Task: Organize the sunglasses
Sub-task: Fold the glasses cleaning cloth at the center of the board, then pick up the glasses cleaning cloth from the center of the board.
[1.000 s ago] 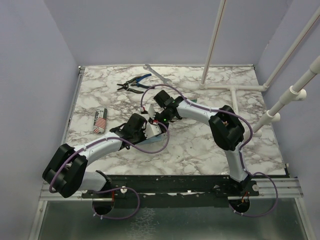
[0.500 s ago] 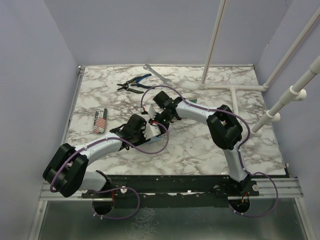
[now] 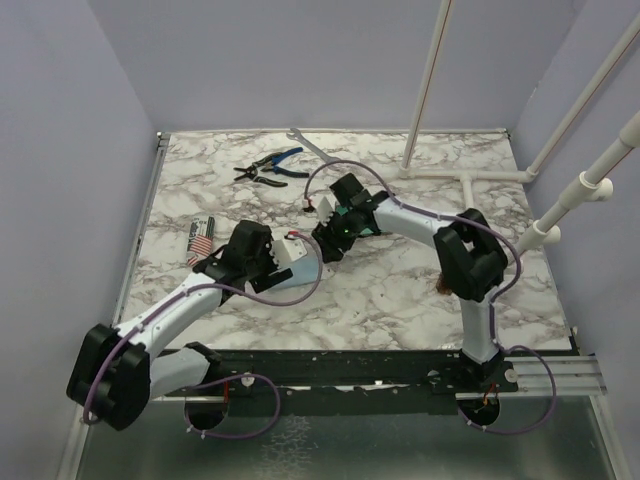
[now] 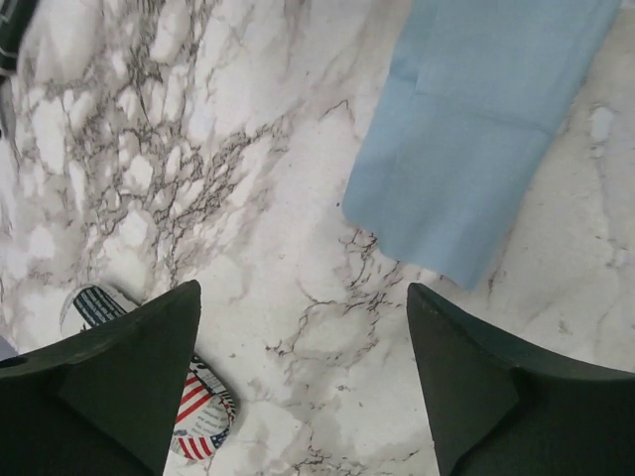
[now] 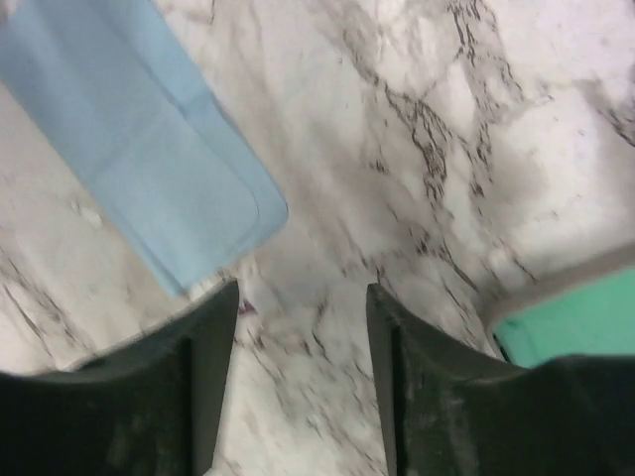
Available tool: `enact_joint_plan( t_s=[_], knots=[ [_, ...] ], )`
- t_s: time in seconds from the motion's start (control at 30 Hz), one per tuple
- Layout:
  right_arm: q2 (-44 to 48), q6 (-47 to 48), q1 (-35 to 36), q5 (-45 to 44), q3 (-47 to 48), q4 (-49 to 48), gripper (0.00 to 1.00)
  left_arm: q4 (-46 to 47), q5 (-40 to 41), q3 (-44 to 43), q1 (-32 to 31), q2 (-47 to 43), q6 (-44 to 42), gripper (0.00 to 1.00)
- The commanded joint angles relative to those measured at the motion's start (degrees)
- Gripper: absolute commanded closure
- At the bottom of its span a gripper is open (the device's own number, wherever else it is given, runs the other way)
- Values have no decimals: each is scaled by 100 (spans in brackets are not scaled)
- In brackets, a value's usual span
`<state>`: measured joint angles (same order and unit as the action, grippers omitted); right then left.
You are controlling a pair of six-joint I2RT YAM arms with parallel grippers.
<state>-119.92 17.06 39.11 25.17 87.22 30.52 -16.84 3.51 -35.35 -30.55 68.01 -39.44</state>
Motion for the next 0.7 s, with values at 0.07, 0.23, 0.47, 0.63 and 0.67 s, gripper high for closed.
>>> enact_joint_plan(
  t_s=[0.07,0.23,0.47,0.63,0.67],
  knots=[
    [1567,1631,-49,1283,-1832,-1795,34,-1172,-2368,199,215,-1040,-850,14],
    [1918,3476,268,1944,-3034,-2496,32,-1362,-2664,526,239,-1148,-1487,23],
    [1323,3436,484,1611,-2807,-2906,40,-1285,-2977,651,344,-1085,-1825,31],
    [1047,3197,483,1543,-2592,-2917,53,-1265,-2890,671,408,-1022,-1865,41],
    [1015,3118,484,1482,-2574,-2912,58,-1261,-2864,672,413,-1014,-1863,43]
  ],
)
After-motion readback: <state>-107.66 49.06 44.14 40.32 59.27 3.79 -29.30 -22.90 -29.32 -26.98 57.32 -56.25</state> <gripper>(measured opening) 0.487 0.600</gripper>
